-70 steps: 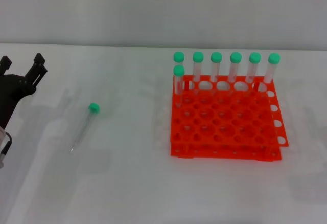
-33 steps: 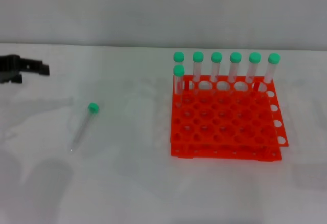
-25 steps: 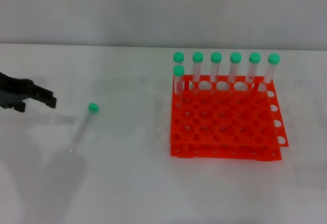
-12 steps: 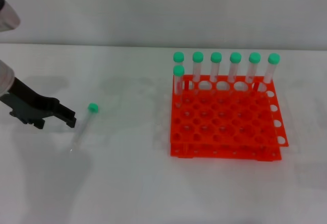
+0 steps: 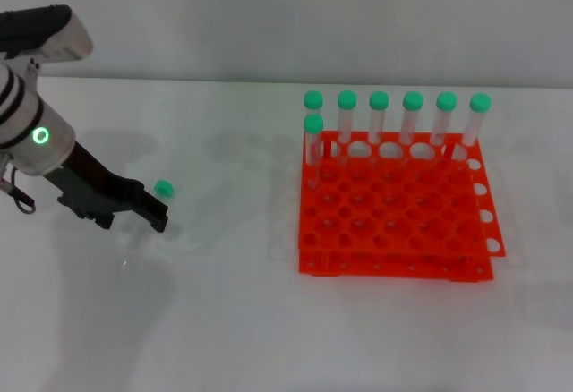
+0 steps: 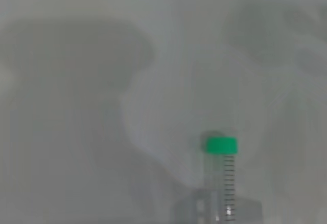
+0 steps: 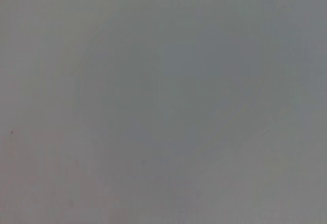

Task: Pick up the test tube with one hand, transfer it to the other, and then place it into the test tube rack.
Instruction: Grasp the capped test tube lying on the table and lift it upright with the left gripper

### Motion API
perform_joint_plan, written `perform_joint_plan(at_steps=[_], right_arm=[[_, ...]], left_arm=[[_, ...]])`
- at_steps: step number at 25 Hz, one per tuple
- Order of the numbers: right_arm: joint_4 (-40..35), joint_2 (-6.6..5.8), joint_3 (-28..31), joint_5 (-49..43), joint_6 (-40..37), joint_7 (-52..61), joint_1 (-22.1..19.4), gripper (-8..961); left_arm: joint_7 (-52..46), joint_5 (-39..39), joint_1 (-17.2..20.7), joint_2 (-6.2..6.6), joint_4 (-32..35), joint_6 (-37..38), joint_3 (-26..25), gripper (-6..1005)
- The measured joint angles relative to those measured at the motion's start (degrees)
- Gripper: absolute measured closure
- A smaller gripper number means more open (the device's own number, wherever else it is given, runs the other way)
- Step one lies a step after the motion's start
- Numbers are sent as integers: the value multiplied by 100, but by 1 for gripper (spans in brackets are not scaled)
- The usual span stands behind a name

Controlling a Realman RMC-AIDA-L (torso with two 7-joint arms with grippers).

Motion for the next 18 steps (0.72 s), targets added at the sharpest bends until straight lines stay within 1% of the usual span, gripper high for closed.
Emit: perform_joint_plan(at_steps=[5, 10, 18], right_arm=[[-7, -3, -23, 1, 0, 0, 0, 220], [-38, -2, -27, -8, 0, 0, 9, 220], [-5, -1, -36, -47, 14, 0, 70, 221]], left_arm=[[-160, 262, -47, -62, 54, -9, 0, 110], [-397, 546, -64, -66, 186, -9, 0, 111], [-447, 609, -83, -92, 225, -129, 1, 123]])
